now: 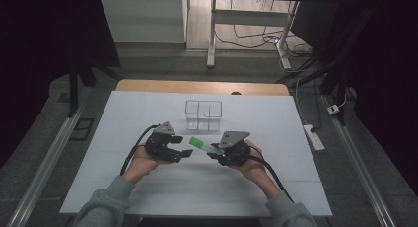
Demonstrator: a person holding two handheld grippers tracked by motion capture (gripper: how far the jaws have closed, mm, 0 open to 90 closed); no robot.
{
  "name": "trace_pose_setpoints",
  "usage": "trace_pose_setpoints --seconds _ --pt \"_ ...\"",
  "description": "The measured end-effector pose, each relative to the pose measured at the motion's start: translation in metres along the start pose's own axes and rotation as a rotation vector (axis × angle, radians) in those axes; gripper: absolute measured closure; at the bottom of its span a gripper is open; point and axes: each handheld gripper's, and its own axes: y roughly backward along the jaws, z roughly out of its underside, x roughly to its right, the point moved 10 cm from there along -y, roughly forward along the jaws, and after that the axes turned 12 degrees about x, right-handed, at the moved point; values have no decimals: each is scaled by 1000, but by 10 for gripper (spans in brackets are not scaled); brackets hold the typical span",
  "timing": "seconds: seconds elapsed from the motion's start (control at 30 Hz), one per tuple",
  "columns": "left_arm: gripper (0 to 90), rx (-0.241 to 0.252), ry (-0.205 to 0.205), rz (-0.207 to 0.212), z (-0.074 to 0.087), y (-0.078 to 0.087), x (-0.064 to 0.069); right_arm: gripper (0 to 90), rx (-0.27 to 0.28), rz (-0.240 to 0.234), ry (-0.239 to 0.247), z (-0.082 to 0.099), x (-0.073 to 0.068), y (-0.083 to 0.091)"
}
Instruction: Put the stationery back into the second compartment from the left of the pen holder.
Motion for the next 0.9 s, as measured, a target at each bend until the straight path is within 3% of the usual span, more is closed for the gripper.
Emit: trace_pose_setpoints --seconds 0.17,0.47,0.7,0.9 --pt "309 28 39 13 -3 -2 1 650 2 9 -2 1 -1 -3" --pt "315 42 73 39 -5 -9 6 650 24 12 17 0 -7 -10" --pt "472 71 114 81 -9 -12 10 649 50 15 46 -4 -11 -12" --pt "575 90 147 120 -12 -9 12 645 21 29 69 1 -11 -14"
